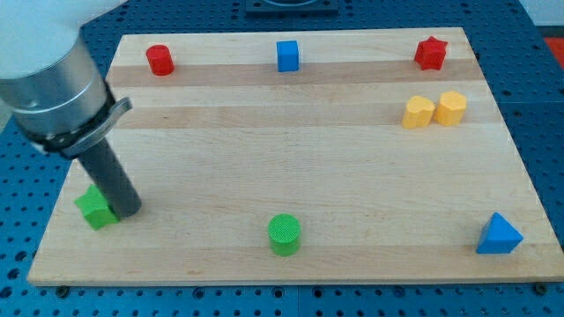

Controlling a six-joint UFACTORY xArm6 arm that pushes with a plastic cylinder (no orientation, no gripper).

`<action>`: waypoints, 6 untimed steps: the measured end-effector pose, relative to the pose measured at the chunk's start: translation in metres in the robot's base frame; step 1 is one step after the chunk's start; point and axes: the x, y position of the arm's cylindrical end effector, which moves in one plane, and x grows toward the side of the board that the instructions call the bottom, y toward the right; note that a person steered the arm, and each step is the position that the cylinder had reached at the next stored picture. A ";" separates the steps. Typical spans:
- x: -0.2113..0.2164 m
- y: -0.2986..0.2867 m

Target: Place the green star at the bottom left corner of the board

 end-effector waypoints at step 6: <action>-0.021 -0.036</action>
